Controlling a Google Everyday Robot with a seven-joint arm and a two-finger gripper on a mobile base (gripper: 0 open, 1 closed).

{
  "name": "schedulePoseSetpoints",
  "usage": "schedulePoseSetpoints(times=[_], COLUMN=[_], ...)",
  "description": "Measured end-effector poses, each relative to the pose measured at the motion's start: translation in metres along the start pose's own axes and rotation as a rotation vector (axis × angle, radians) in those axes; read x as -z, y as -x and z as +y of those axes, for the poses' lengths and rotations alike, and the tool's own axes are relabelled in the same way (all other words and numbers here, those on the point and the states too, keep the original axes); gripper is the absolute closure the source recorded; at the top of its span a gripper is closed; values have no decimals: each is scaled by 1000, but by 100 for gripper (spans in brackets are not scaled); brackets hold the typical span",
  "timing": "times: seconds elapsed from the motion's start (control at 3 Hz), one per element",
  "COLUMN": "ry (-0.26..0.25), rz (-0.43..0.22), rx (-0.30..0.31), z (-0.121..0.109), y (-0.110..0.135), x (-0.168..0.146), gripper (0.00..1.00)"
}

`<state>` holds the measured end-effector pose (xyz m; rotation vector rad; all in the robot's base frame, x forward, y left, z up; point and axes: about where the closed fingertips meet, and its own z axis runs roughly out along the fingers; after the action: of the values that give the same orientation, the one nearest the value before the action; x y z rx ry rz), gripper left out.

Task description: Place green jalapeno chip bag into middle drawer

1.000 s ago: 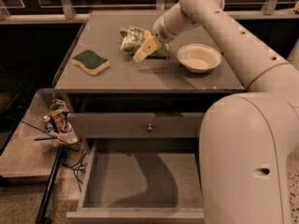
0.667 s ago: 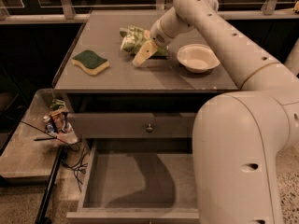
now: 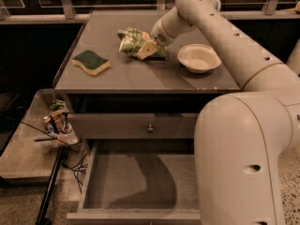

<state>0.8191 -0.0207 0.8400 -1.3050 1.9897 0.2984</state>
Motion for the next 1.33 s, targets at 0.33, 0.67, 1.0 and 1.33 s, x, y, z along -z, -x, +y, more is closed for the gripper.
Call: schedulePoseSetpoints(times=[0.33,0.67,1.0,1.33], ry=[0,0,15,15], rz=[0,0,3,3], rx=[0,0,11,8], z=[0,0,3,3], y=[0,0,2,-1], x=[0,0,-2,11], gripper=[64,88,100,100])
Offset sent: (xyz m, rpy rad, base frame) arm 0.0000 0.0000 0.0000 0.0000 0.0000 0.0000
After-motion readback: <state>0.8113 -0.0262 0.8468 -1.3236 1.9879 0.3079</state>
